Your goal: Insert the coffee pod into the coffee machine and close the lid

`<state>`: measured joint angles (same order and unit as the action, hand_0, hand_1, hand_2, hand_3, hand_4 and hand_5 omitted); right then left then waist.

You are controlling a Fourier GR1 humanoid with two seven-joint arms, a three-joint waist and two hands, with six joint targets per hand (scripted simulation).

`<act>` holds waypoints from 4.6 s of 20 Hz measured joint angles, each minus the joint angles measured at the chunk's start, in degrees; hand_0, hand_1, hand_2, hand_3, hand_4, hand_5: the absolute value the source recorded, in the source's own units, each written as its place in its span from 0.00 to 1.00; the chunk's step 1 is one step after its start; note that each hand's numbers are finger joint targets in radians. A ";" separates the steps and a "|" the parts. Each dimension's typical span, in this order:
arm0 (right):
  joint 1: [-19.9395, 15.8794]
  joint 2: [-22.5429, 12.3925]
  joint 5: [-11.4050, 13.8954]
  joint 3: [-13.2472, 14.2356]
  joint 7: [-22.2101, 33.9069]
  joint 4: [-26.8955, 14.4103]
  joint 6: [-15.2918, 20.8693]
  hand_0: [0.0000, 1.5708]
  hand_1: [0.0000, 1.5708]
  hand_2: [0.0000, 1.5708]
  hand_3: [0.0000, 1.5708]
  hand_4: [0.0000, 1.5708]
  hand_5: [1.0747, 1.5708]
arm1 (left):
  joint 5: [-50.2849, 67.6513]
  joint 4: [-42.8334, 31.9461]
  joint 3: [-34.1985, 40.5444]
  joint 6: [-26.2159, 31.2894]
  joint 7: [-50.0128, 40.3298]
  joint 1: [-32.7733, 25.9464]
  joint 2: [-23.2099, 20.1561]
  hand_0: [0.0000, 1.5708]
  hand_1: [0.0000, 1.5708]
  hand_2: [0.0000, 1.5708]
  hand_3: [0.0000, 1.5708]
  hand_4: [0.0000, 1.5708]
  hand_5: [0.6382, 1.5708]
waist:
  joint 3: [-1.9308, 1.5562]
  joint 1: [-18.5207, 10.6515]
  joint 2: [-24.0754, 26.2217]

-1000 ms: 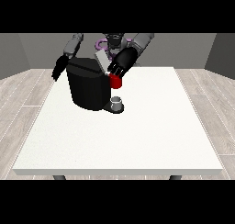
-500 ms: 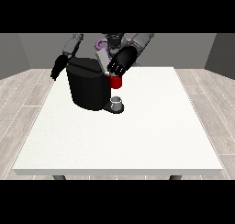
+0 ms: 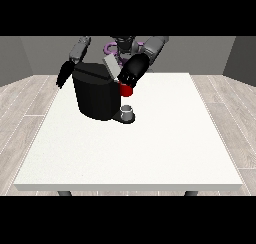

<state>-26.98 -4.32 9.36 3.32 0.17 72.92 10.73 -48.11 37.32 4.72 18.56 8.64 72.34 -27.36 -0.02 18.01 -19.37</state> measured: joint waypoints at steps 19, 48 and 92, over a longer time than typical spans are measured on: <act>-2.04 -0.98 0.94 0.20 0.56 -0.44 0.45 0.00 0.00 0.00 0.00 0.12 1.00 | -0.40 -0.46 1.80 -3.80 4.32 1.85 -0.63 0.78 0.78 0.75 0.56 0.00 1.00 | -0.07 0.51 -2.64; 5.33 0.73 0.81 -0.36 -0.87 -2.04 0.61 0.00 0.00 0.00 0.00 0.00 1.00 | -3.79 -2.02 0.32 -5.40 6.34 -3.89 0.63 0.00 0.00 0.00 0.00 0.00 1.00 | -0.04 -4.02 6.01; -0.40 -7.58 -12.99 10.10 5.43 -9.89 -11.13 0.00 0.00 0.00 0.00 0.04 1.00 | 37.60 21.55 4.60 -1.60 2.39 -48.40 26.93 0.00 0.00 0.00 0.00 0.22 1.00 | 0.01 -31.86 27.65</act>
<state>-27.37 -11.90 -3.63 13.42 5.60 63.02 -0.40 -10.51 58.87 9.32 16.96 11.03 23.94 -0.42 -0.02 -13.86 8.28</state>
